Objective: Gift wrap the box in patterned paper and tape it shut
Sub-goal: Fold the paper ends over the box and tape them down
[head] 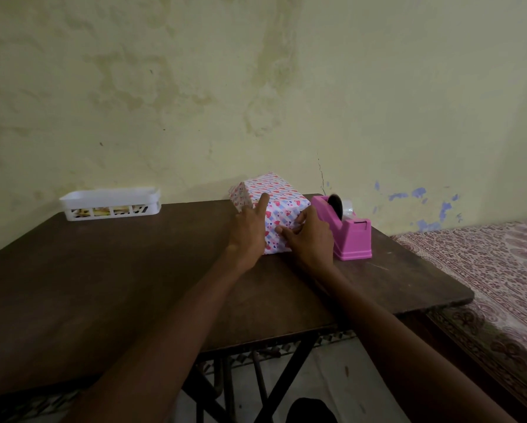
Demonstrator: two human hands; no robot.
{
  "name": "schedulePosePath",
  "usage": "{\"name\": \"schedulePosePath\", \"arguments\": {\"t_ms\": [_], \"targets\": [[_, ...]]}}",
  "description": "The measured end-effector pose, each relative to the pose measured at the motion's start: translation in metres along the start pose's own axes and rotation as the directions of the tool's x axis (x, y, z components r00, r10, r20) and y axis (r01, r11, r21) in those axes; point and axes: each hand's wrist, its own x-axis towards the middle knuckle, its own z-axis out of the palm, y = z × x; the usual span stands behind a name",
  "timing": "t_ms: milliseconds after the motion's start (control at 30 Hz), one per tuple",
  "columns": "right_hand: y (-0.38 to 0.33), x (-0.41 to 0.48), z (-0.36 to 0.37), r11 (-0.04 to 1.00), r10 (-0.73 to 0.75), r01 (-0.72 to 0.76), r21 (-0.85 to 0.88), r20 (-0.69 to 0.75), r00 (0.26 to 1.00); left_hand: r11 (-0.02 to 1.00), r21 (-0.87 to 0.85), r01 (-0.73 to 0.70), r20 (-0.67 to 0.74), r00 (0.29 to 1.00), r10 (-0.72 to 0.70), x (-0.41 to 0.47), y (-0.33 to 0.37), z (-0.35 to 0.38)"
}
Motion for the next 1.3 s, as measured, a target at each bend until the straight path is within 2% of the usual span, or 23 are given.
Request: {"name": "schedulePosePath", "arguments": {"t_ms": [167, 333, 433, 533, 600, 667, 733, 833, 900, 1000, 1100, 1200, 1300], "targets": [[-0.001, 0.005, -0.012, 0.976, 0.021, -0.02, -0.218, 0.001, 1.0, 1.0, 0.011, -0.002, 0.007, 1.0, 0.002, 0.0, 0.001, -0.002], [0.003, 0.007, -0.021, 0.951, 0.073, -0.087, -0.297, -0.06, 0.996, 1.0, -0.003, 0.002, 0.012, 1.0, -0.002, 0.001, 0.0, -0.003], [0.005, 0.01, -0.03, 0.93, -0.026, -0.002, -0.368, -0.071, 0.997, 1.0, -0.019, 0.002, 0.009, 1.0, -0.001, 0.002, 0.0, 0.001], [-0.003, 0.017, -0.033, 0.907, -0.214, 0.212, -0.363, 0.035, 0.976, 0.999, -0.038, -0.002, -0.003, 1.0, 0.001, 0.004, -0.001, 0.002], [-0.009, 0.025, -0.031, 0.908, -0.247, 0.281, -0.312, 0.144, 0.958, 0.998, -0.07, -0.004, 0.009, 1.0, 0.004, 0.003, -0.002, 0.003], [-0.013, 0.032, -0.025, 0.927, -0.229, 0.285, -0.245, 0.234, 0.945, 0.994, -0.106, 0.005, 0.013, 1.0, -0.003, -0.001, -0.005, 0.007], [-0.014, 0.036, -0.018, 0.92, -0.202, 0.285, -0.268, 0.298, 0.933, 0.978, -0.204, 0.03, 0.006, 1.0, -0.029, -0.004, -0.009, 0.012], [-0.014, 0.036, -0.013, 0.919, -0.195, 0.269, -0.289, 0.262, 0.945, 0.915, -0.376, 0.144, 0.018, 0.989, -0.148, -0.003, -0.018, 0.013], [-0.014, 0.032, -0.011, 0.924, -0.223, 0.28, -0.261, 0.228, 0.948, 0.894, -0.398, 0.206, -0.007, 0.974, -0.227, -0.002, -0.027, 0.009], [-0.016, 0.025, -0.009, 0.958, -0.227, 0.242, -0.153, 0.113, 0.967, 0.888, -0.426, 0.174, -0.16, 0.951, -0.263, 0.0, -0.043, -0.011], [-0.018, 0.017, -0.001, 0.992, -0.088, 0.084, 0.091, 0.042, 0.995, 0.889, -0.453, 0.073, -0.287, 0.932, -0.222, 0.009, -0.05, -0.044], [-0.024, 0.006, 0.012, 0.946, 0.07, -0.1, 0.309, 0.104, 0.992, 0.878, -0.474, -0.071, -0.329, 0.939, -0.101, 0.017, -0.05, -0.069], [-0.035, -0.01, 0.017, 0.863, 0.162, -0.269, 0.428, 0.271, 0.949, 0.853, -0.493, -0.173, -0.348, 0.938, -0.011, 0.016, -0.054, -0.079]]}}
